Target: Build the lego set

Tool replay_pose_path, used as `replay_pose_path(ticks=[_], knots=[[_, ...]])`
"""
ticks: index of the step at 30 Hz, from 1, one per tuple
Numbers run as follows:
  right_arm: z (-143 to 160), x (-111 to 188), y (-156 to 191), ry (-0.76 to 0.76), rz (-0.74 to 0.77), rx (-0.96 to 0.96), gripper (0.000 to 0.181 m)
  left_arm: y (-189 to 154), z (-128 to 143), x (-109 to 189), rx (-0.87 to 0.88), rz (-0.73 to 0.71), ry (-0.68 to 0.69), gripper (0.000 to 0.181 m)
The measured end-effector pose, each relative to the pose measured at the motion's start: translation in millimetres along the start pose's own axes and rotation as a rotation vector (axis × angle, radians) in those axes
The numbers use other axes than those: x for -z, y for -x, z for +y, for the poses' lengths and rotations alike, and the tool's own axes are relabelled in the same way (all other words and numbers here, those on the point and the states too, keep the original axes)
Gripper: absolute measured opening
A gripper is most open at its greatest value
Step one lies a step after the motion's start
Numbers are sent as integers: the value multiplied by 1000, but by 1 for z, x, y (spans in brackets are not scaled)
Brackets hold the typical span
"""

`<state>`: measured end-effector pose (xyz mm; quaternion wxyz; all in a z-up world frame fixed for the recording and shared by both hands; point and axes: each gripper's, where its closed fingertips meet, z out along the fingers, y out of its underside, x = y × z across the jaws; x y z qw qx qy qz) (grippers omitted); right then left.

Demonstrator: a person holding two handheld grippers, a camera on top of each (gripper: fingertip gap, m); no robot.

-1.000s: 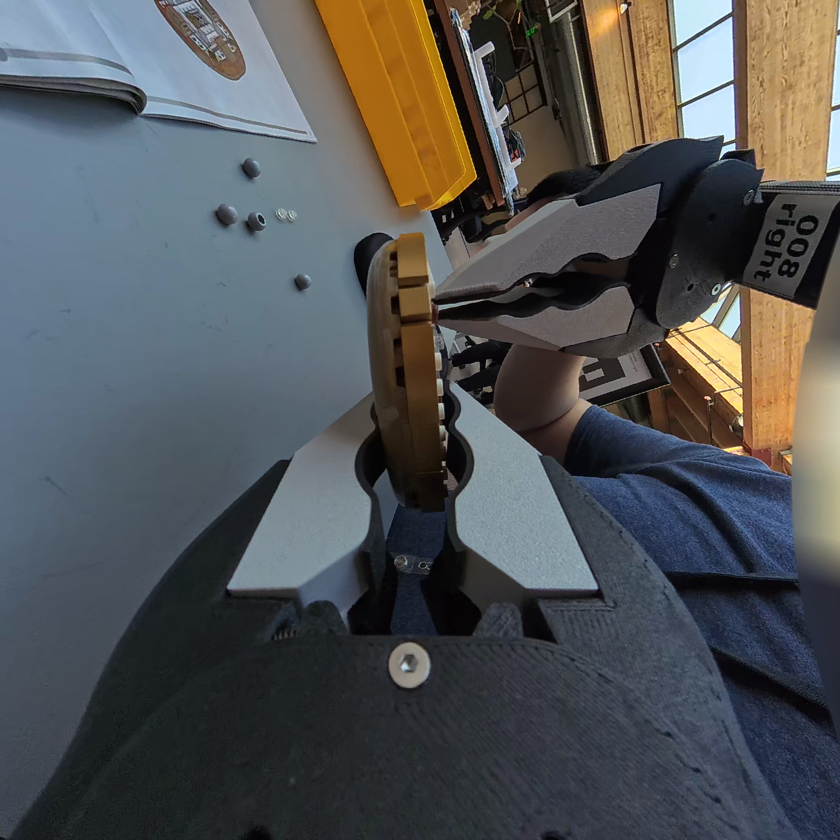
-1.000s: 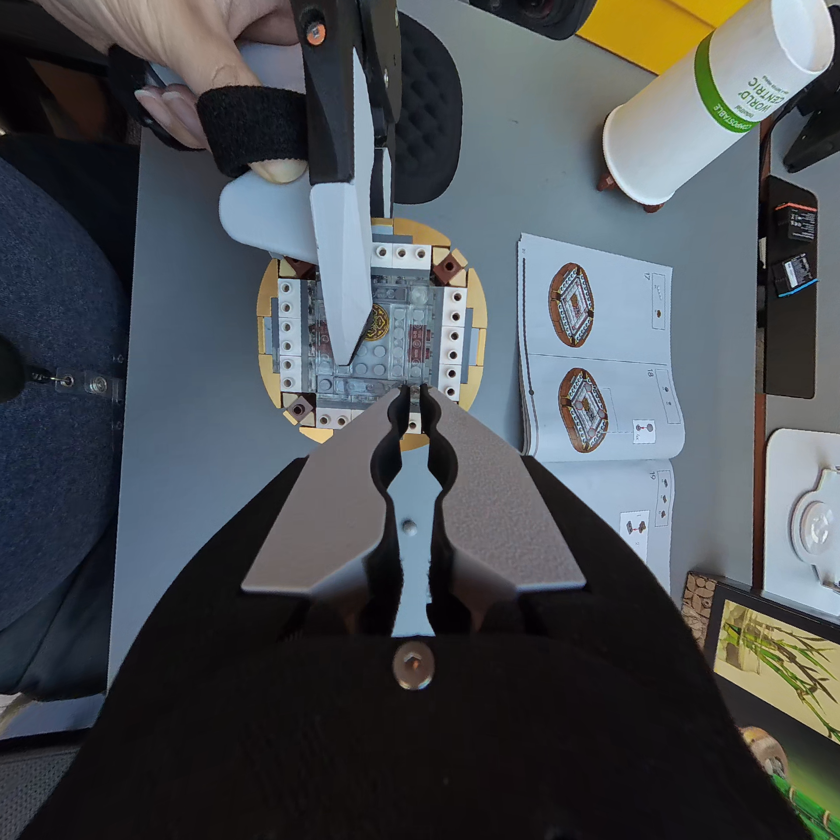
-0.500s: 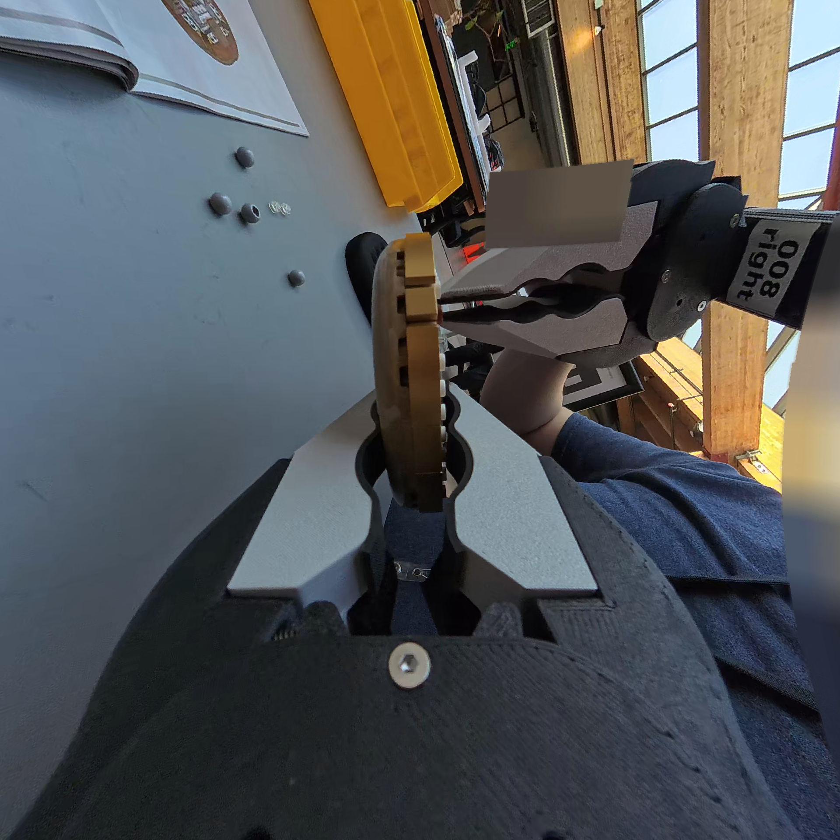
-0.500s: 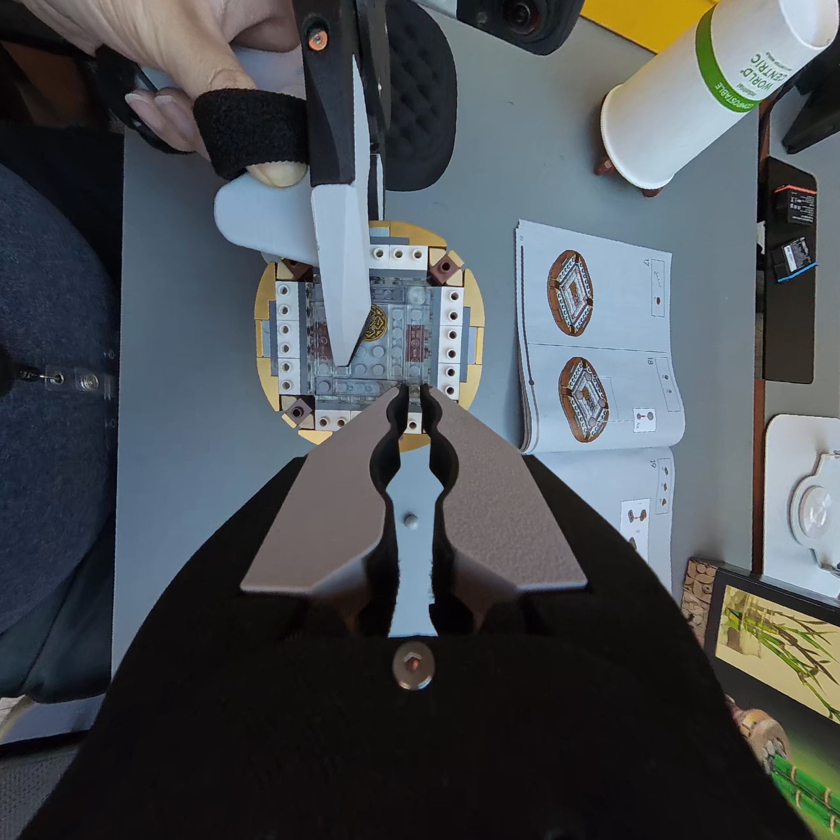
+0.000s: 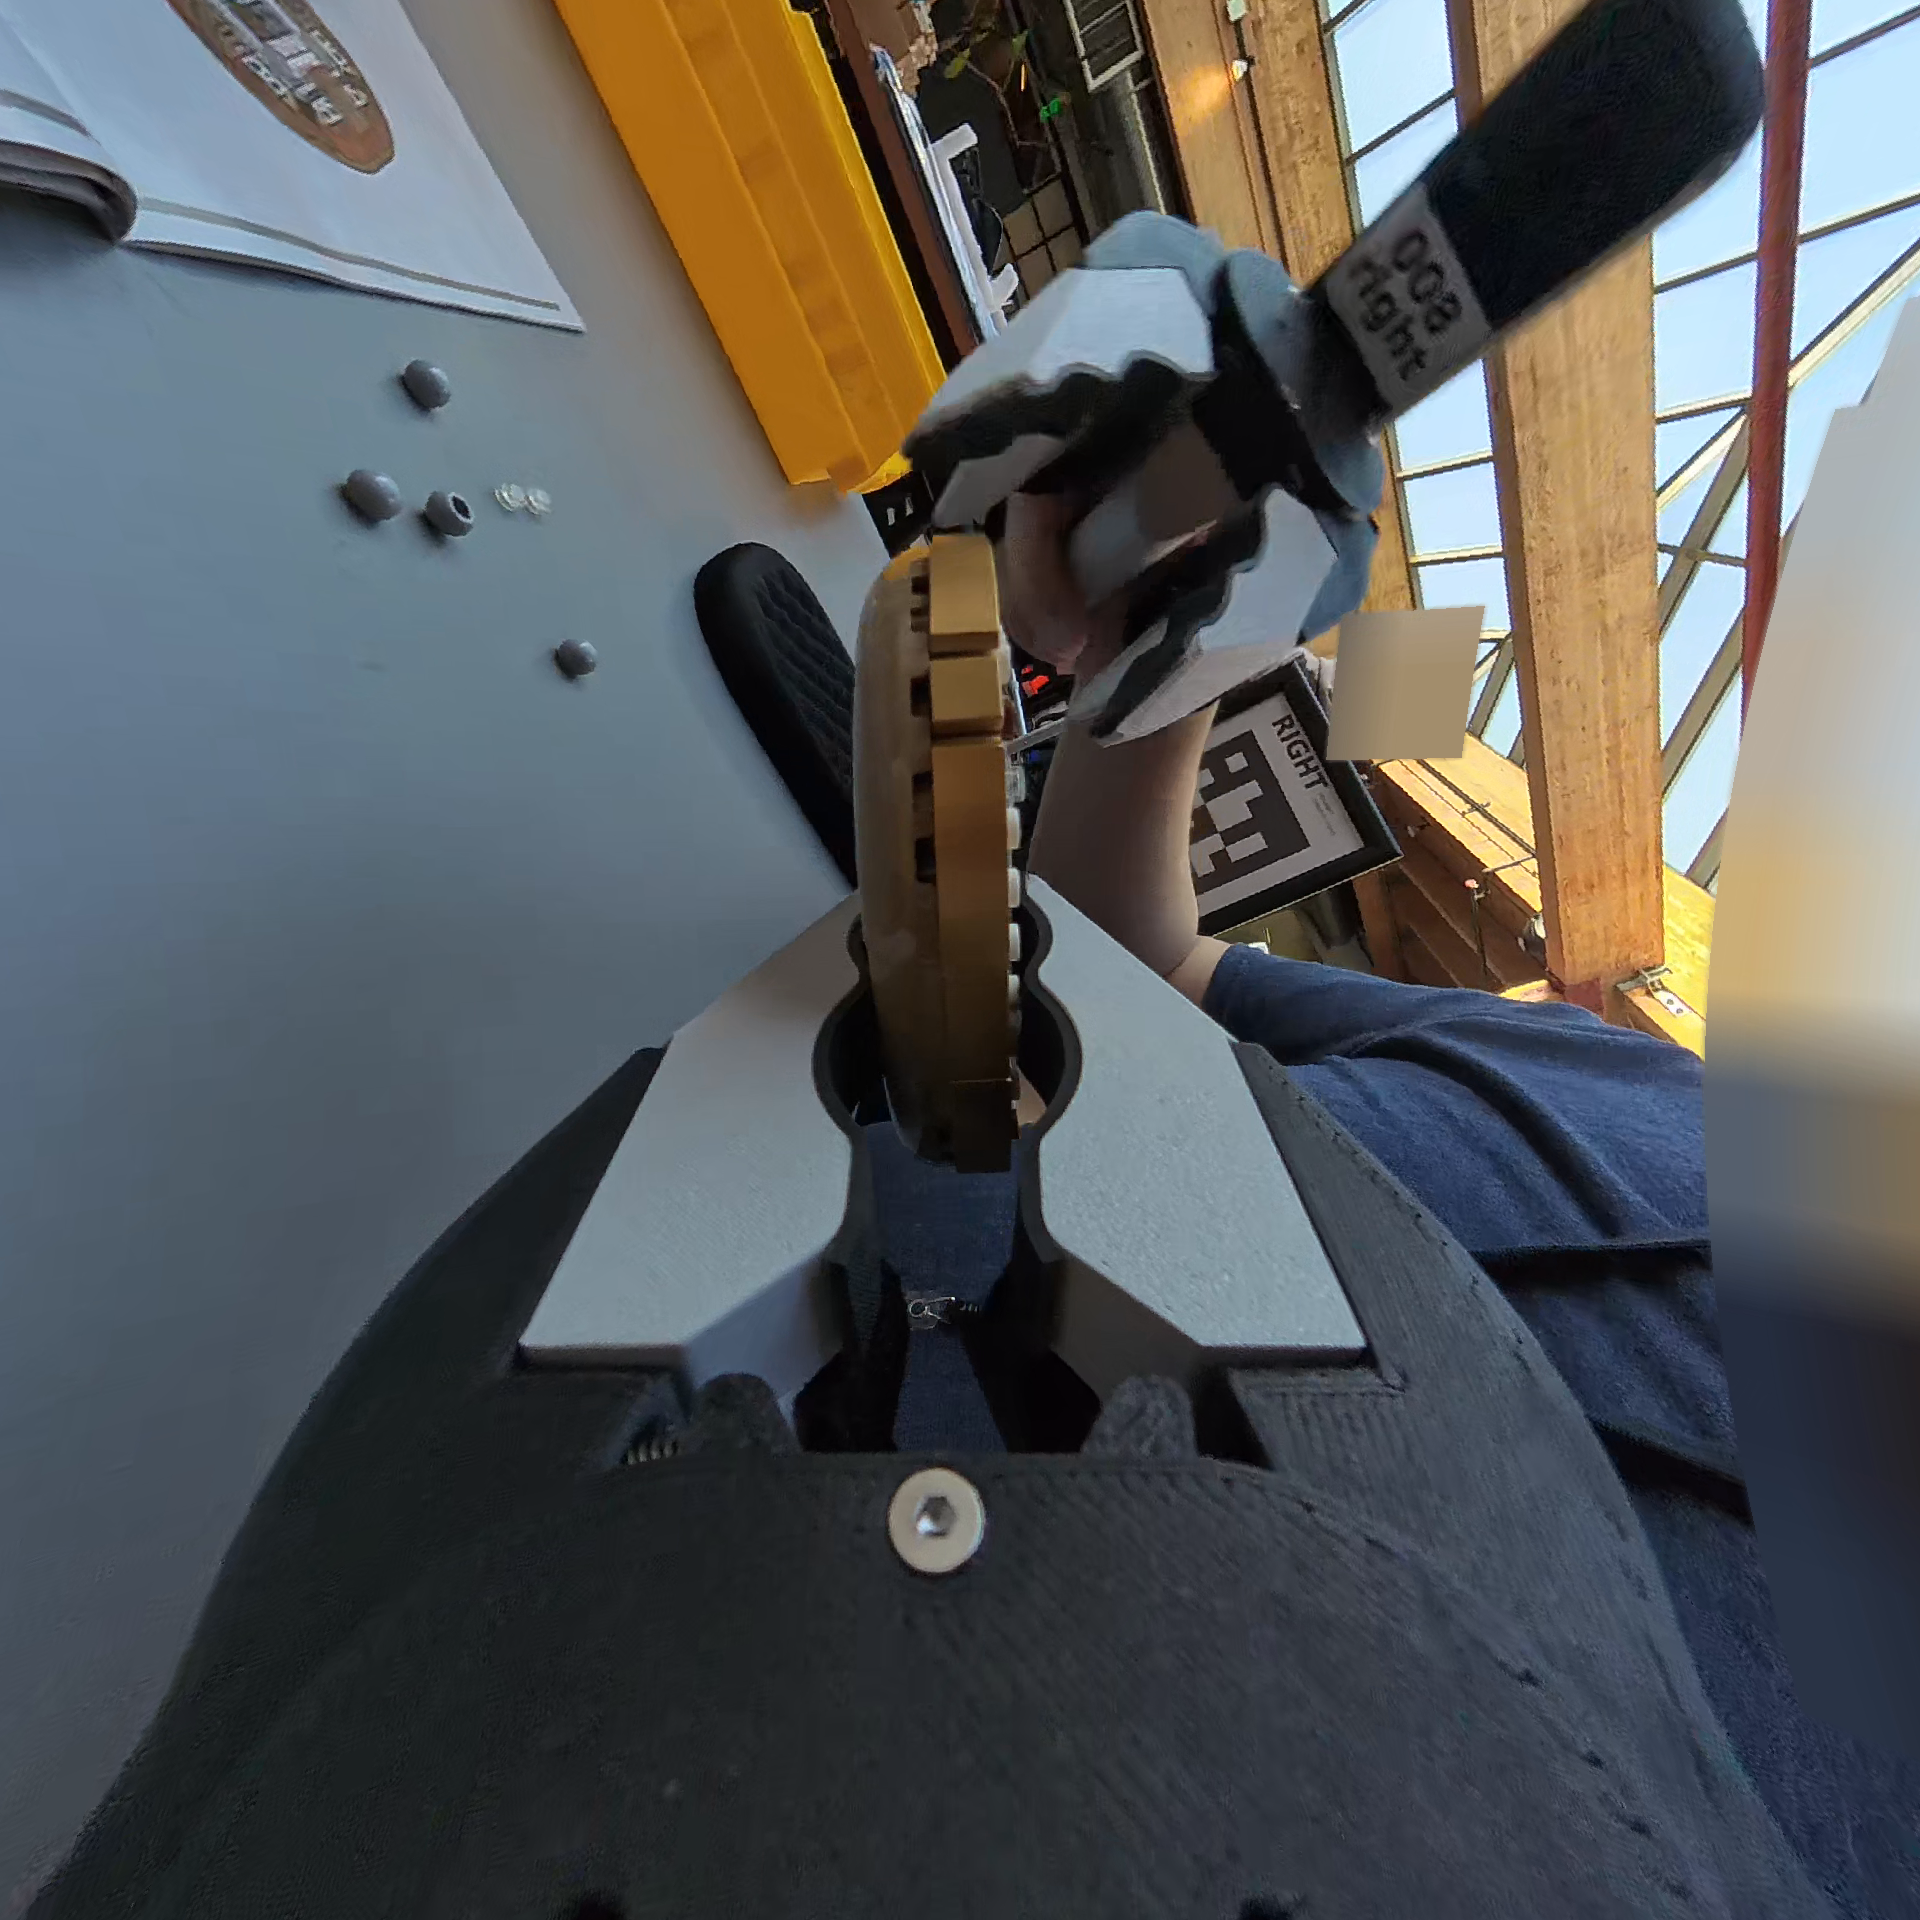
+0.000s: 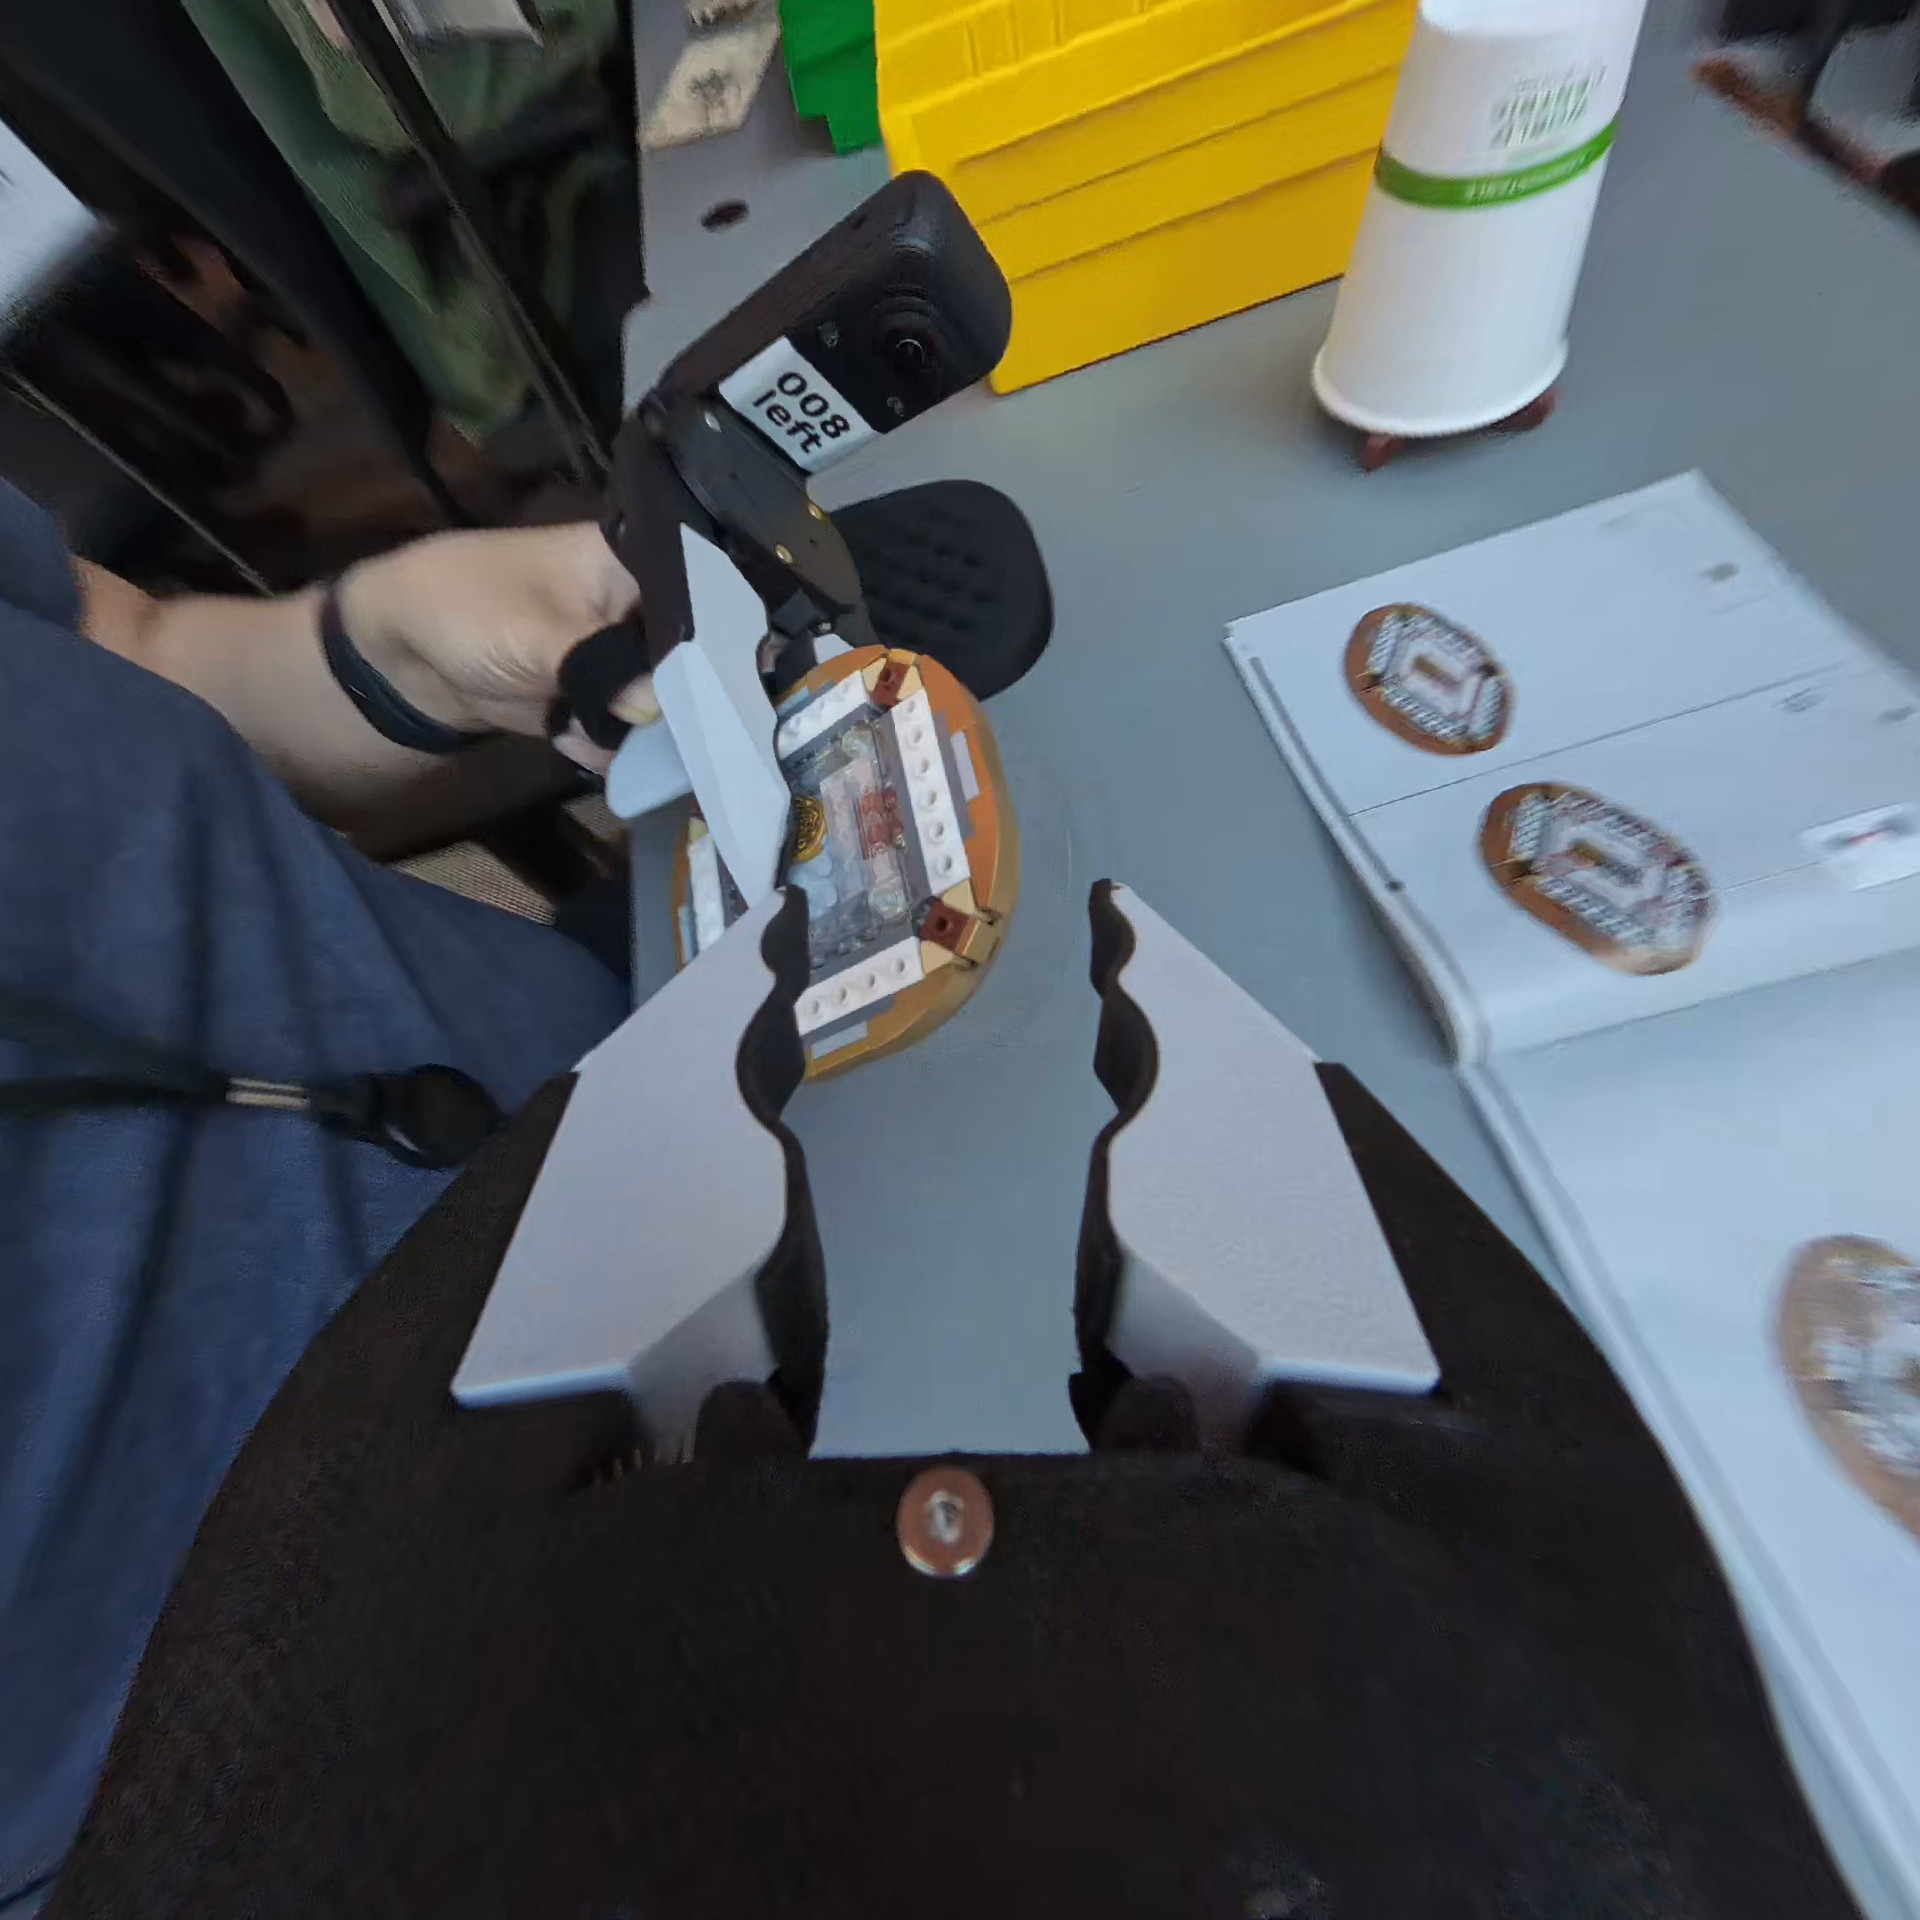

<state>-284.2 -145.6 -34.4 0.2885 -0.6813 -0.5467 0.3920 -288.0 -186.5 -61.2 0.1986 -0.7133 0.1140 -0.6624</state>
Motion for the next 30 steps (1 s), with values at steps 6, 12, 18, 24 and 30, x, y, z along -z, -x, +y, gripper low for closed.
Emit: replay_pose_path(ticks=[6, 12, 18, 24, 30], knots=[[5, -5, 10, -107, -342, -396, 51, -7, 0, -2, -98, -46, 16, 19], [8, -9, 14, -93, -434, -458, 35, -8, 2, -3, -144, -90, 34, 19], [9, -10, 17, -88, -464, -463, 25, -7, 2, -3, -142, -92, 32, 19], [13, -11, 15, -87, -464, -480, 25, -4, 2, -4, -164, -127, 41, 19], [11, -7, 18, -89, -461, -437, 24, -9, 3, -6, -211, -153, 43, 19]])
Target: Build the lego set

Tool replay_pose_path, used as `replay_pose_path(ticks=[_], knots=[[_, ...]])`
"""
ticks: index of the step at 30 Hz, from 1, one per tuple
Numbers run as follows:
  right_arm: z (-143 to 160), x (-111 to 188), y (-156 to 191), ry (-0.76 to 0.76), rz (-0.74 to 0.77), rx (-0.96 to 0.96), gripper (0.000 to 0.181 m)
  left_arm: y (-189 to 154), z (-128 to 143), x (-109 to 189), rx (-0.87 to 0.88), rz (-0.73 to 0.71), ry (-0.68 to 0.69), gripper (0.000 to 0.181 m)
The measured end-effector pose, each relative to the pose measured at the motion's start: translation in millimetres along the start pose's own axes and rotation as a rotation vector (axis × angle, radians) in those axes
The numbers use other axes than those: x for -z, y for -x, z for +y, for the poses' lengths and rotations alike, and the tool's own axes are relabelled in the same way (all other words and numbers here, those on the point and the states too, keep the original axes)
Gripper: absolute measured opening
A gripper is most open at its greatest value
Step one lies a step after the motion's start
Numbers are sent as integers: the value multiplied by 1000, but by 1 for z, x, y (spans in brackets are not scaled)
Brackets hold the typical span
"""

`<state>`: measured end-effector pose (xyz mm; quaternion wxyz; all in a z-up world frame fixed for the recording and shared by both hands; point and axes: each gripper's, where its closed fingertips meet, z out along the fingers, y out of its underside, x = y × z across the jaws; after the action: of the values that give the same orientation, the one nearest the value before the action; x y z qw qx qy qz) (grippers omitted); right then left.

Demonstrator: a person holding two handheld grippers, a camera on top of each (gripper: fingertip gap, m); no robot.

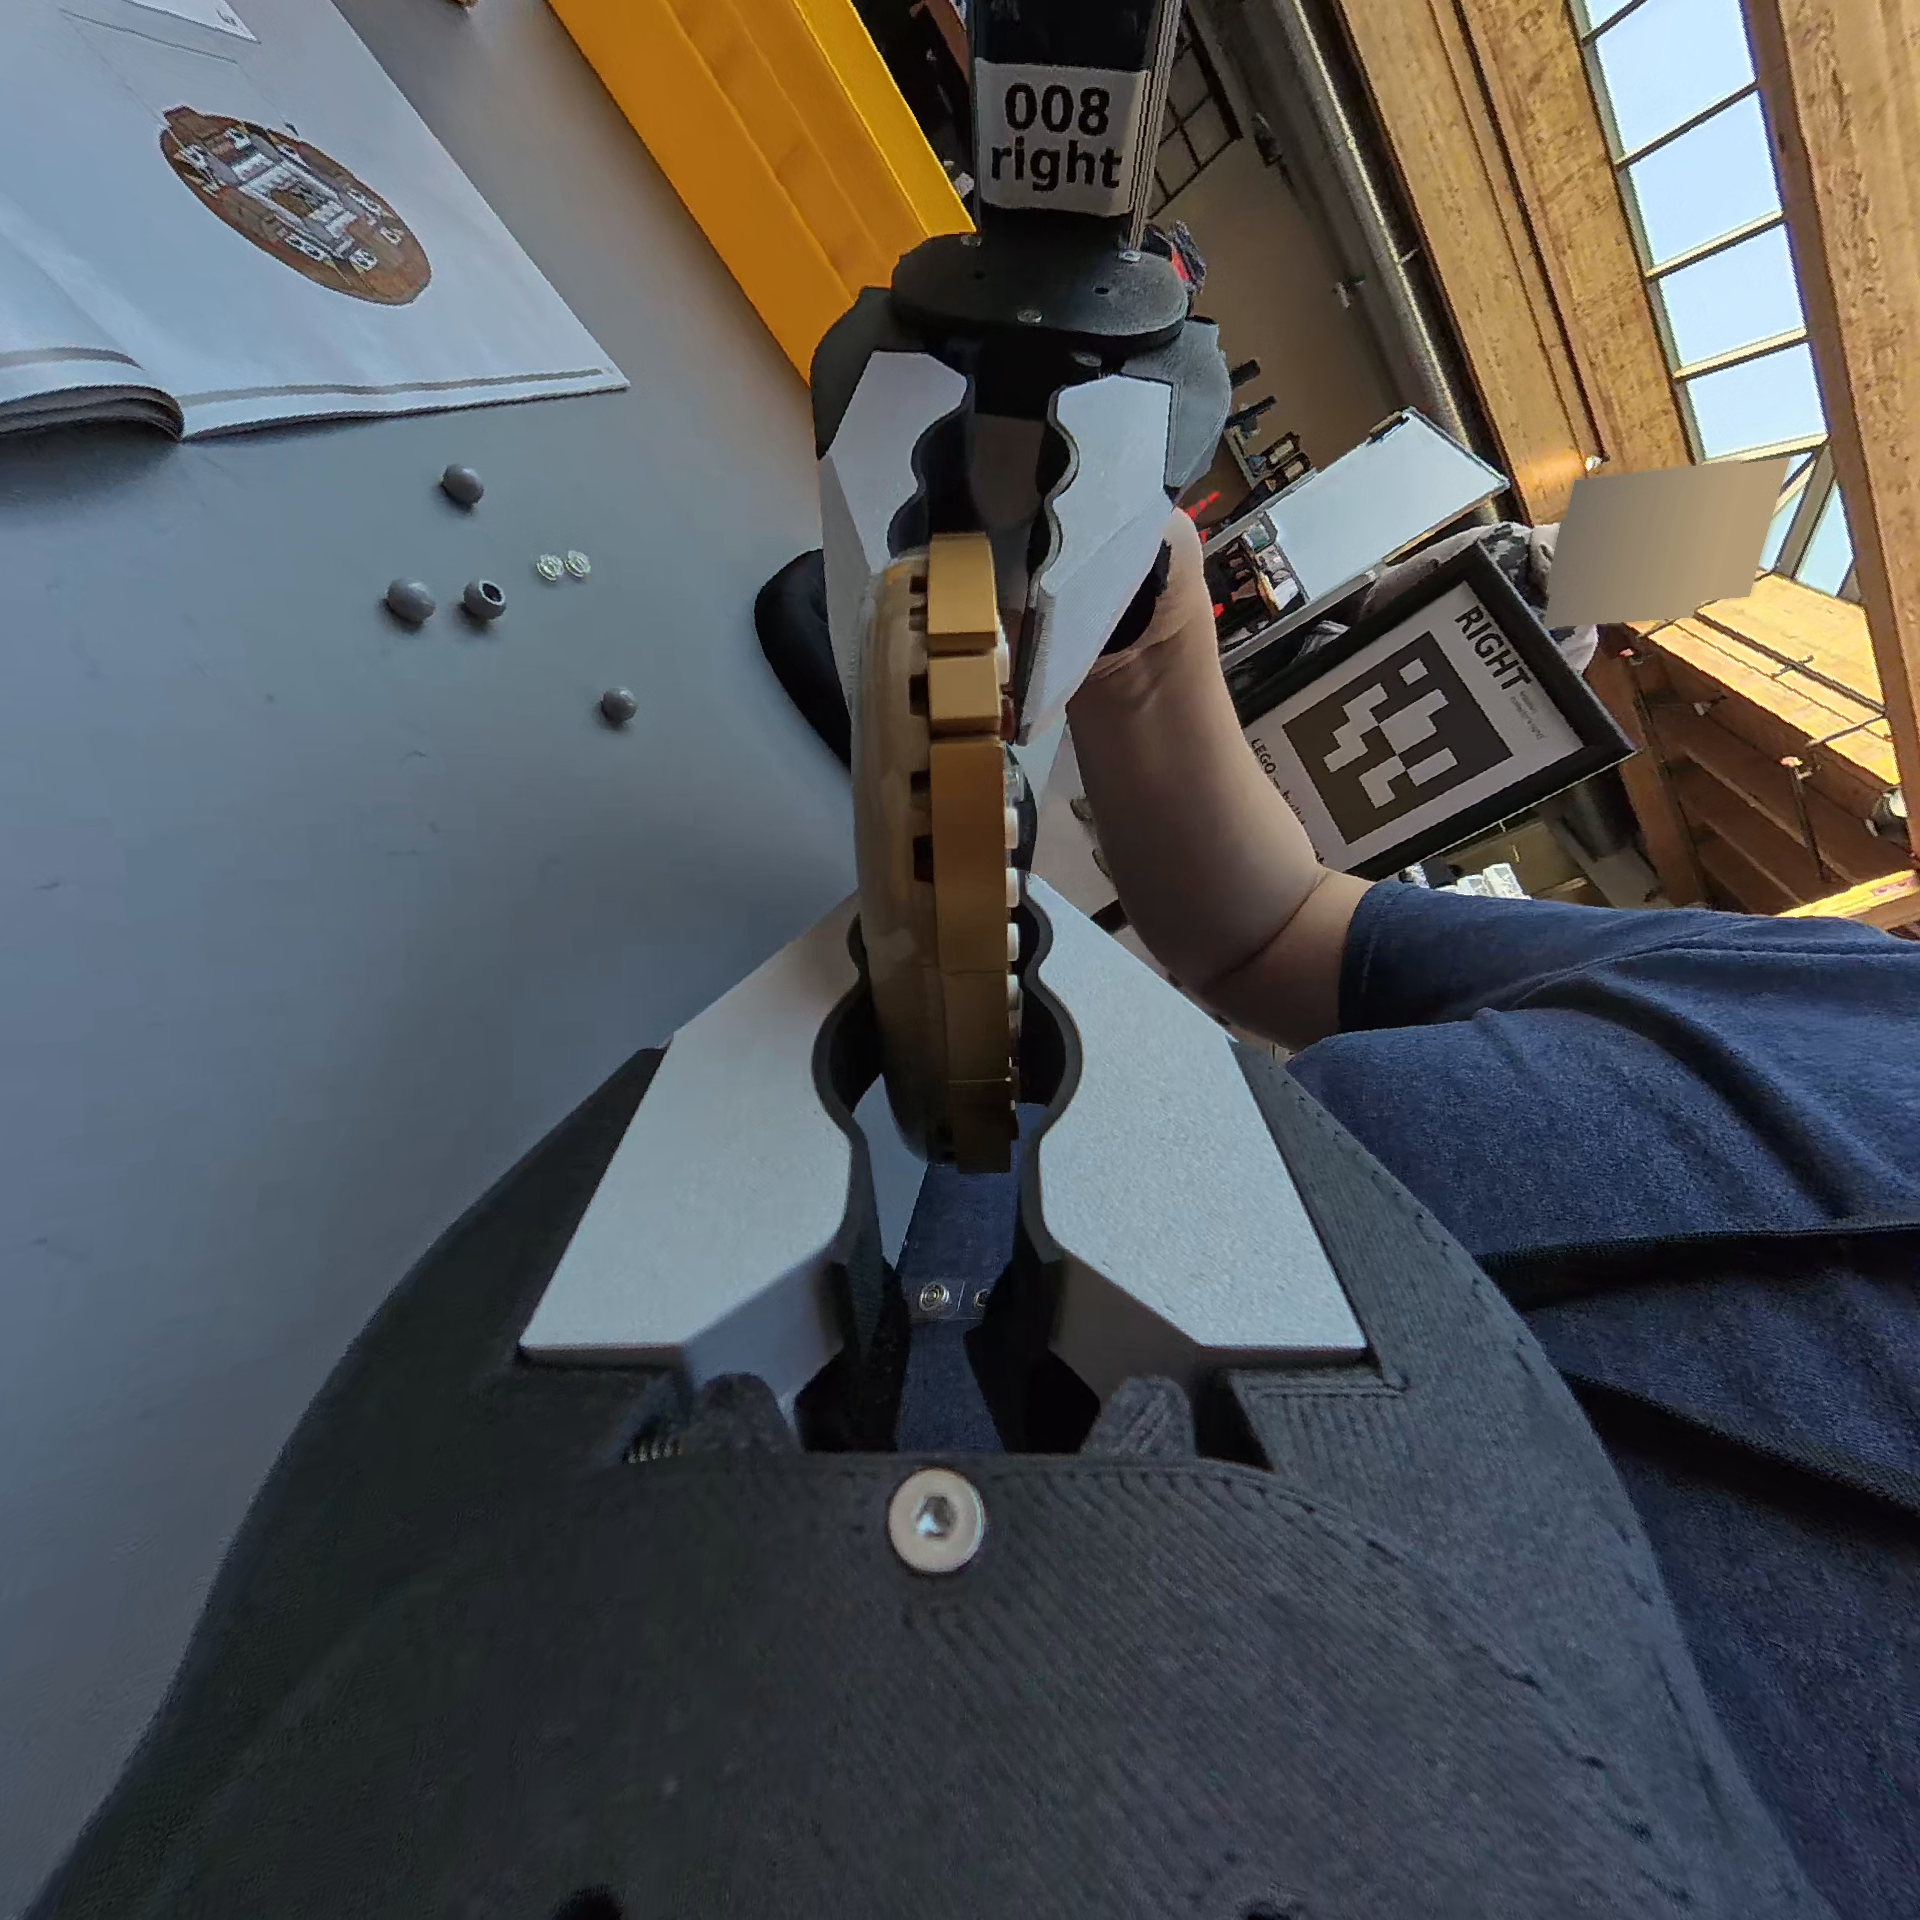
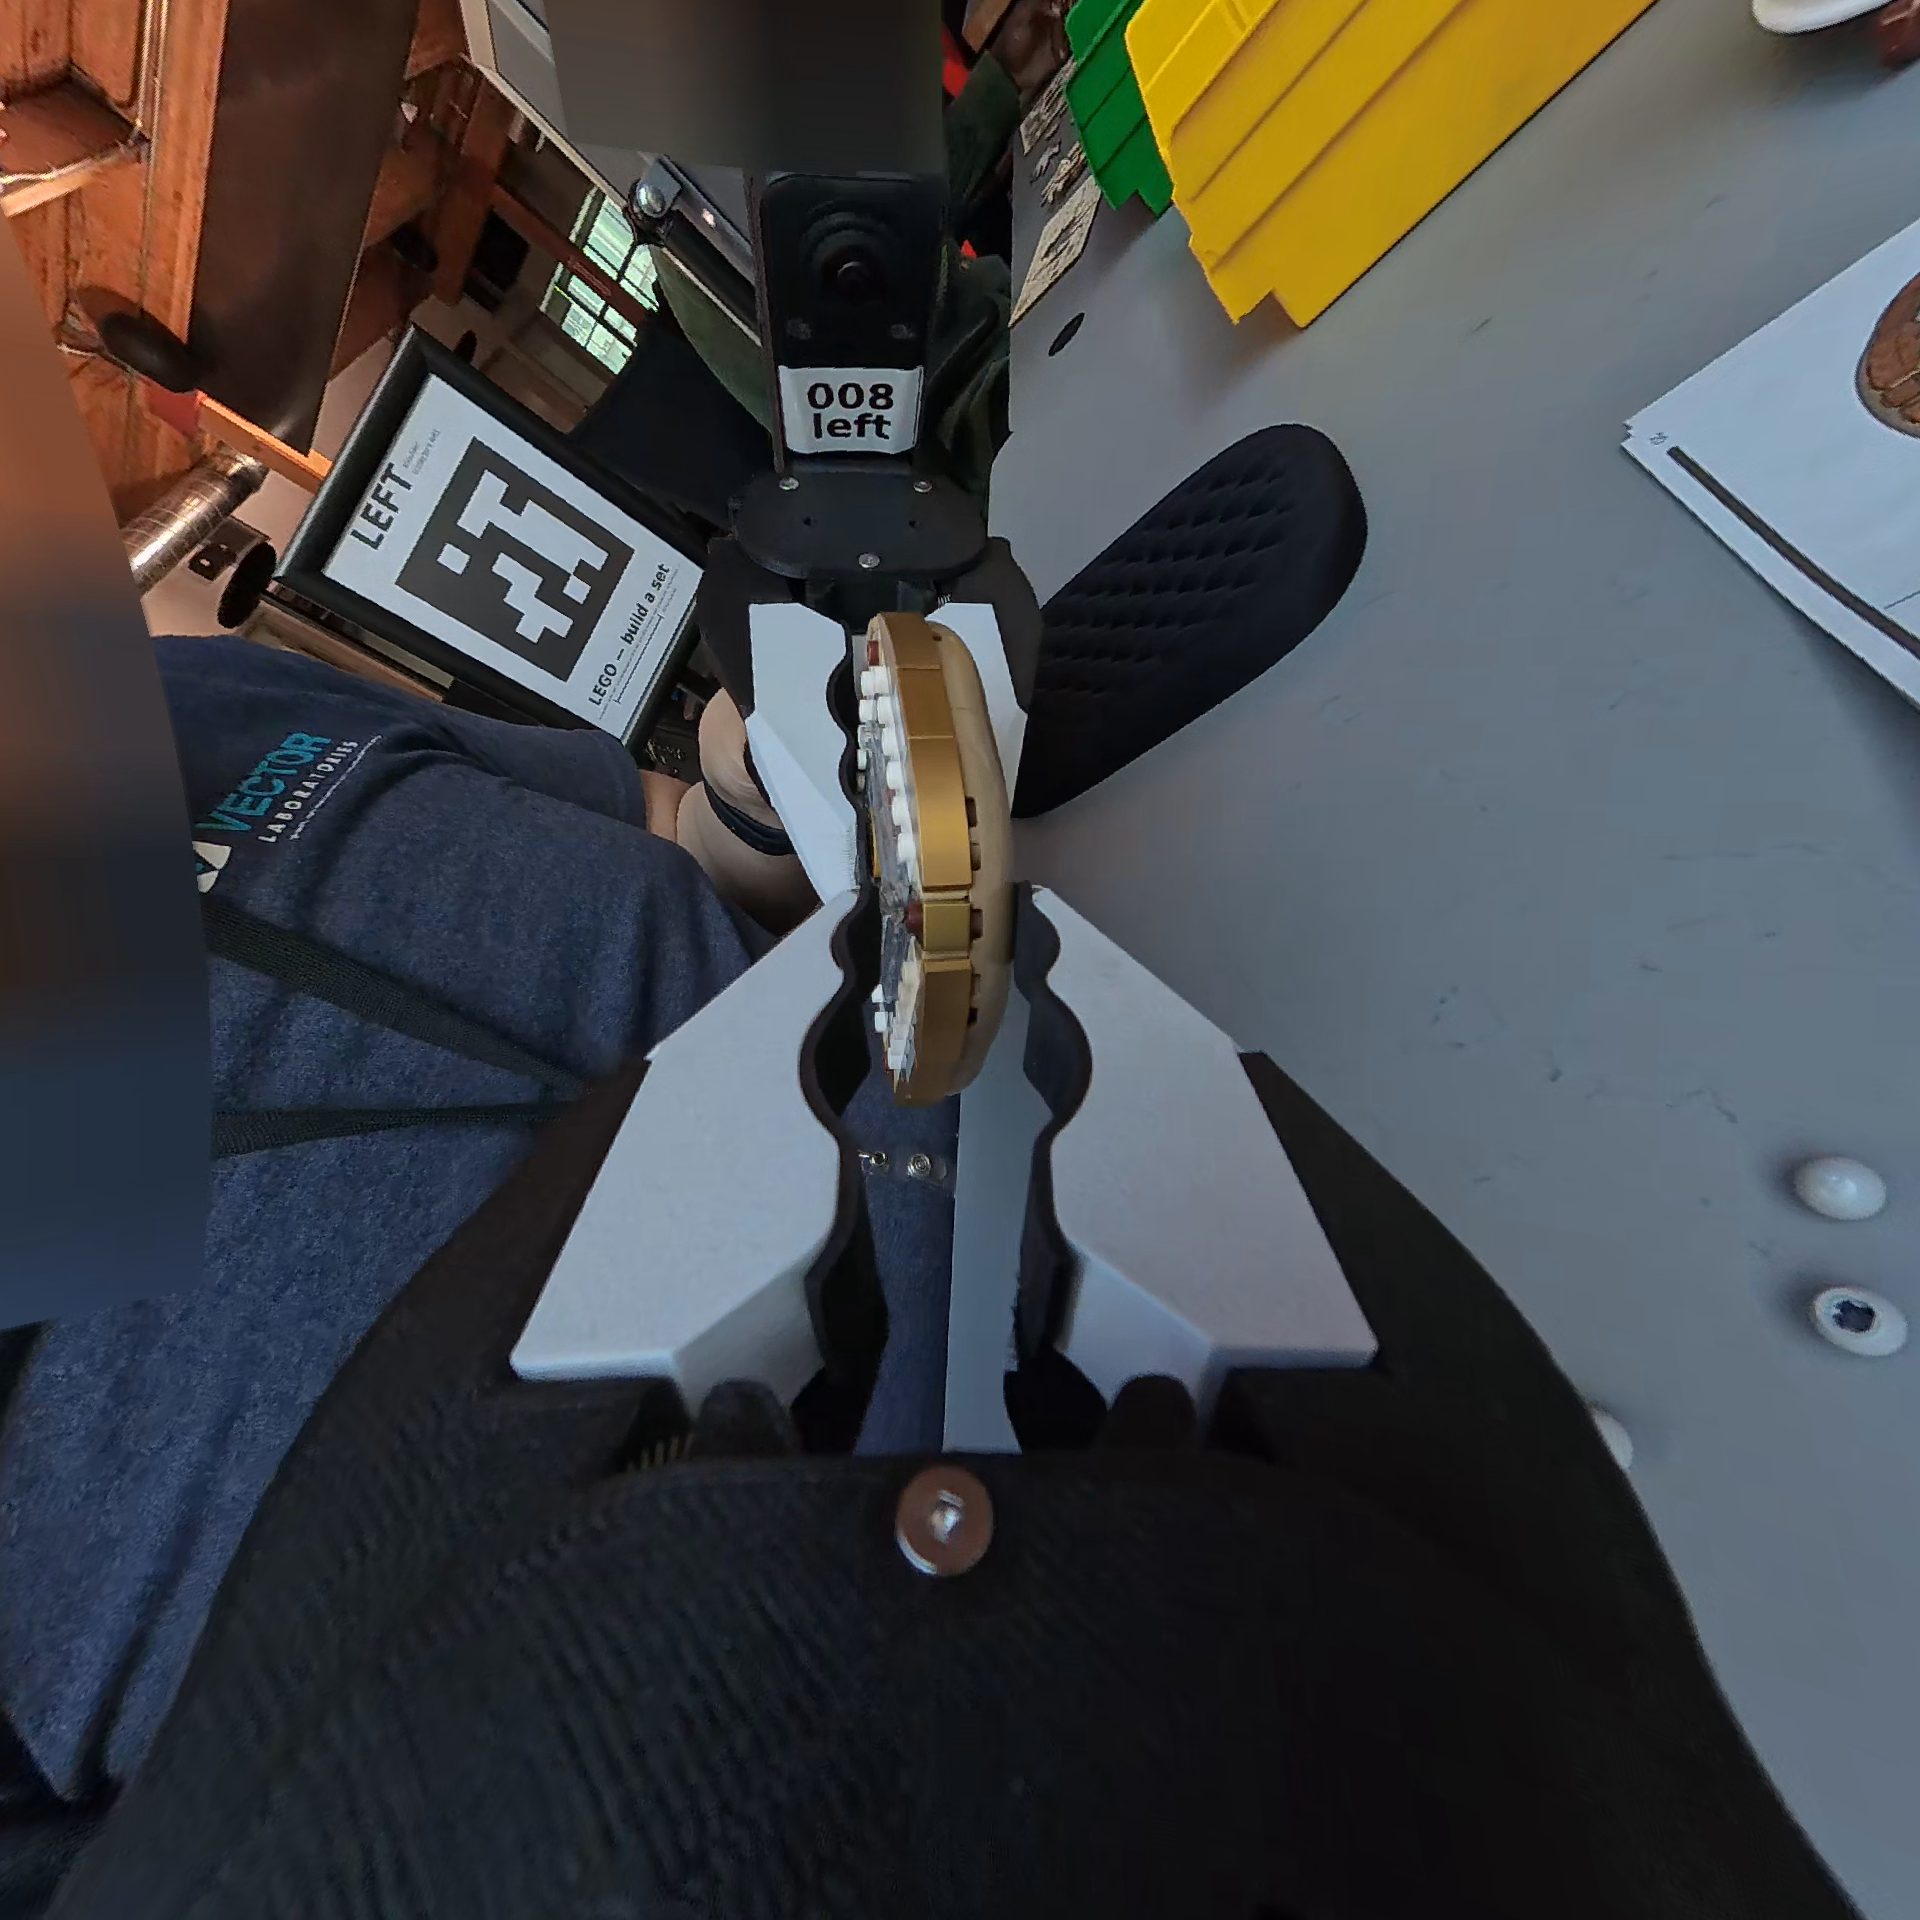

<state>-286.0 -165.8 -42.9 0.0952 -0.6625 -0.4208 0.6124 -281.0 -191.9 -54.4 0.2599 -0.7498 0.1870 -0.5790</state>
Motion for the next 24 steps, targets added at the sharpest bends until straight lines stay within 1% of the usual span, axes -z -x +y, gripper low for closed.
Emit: replay_pose_path(ticks=[6, 8, 13, 16, 19, 20, 24], knots=[[0, 0, -1, 12, 37, 20, 25, 1, 0, 0, -55, -65, 6, 19], [-1, 1, 2, -3, 20, 38, 24, -3, -1, 0, -39, -39, -1, 19], [1, 1, 6, 7, 29, 77, 23, -7, 1, 0, -46, -15, -2, 19], [-2, 1, 10, -3, 32, 113, 24, -9, -2, 1, -106, -27, -13, 19], [-10, 5, 25, -58, 5, 213, 24, -19, -8, 2, -184, 5, -55, 19], [-12, 6, 31, -74, 0, 250, 29, -22, -10, 2, -200, 10, -70, 19], [-18, 10, 41, -127, 73, 379, 37, -30, -16, 6, -325, 8, -128, 19]])
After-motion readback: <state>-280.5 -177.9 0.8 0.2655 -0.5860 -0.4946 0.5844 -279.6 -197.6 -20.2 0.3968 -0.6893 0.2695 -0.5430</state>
